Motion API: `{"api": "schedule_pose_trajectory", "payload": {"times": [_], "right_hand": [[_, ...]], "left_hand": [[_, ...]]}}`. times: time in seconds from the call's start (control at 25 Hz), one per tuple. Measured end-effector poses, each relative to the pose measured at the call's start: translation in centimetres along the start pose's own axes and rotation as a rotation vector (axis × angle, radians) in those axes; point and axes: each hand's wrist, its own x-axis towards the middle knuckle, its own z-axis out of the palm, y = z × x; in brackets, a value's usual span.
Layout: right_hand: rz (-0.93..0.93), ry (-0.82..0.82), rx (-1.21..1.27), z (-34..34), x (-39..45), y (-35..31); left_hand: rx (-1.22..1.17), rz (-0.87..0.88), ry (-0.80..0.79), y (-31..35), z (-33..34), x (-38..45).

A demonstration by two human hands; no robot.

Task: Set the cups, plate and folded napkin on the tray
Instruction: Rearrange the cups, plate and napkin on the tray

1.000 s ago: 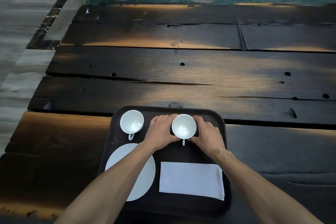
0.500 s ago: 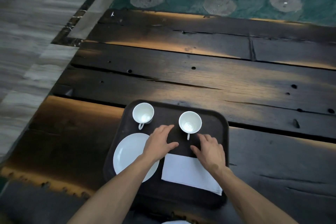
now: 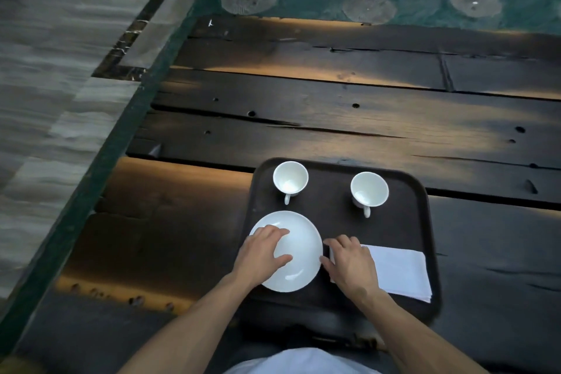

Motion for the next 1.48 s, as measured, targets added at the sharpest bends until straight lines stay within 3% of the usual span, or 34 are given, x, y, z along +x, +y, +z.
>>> {"api": "schedule_pose_trajectory", "payload": {"times": [0.4,0.88,1.48], "right_hand": [[0.150,-0.051,0.005,1.9,-2.3,-3.8],[0.162,-0.171,0.116,1.3,-0.6,-3.0],[0.155,-0.175,0.260,1.2,0.1,-2.7]], "left_hand": [[0.053,0.013,-0.052,-7.8,-2.9,-1.2],[0.105,-0.039,-0.180,-7.9,-1.9,-1.3],[0.041,-0.116,-0.142,-7.2,-0.7,-2.0]]}}
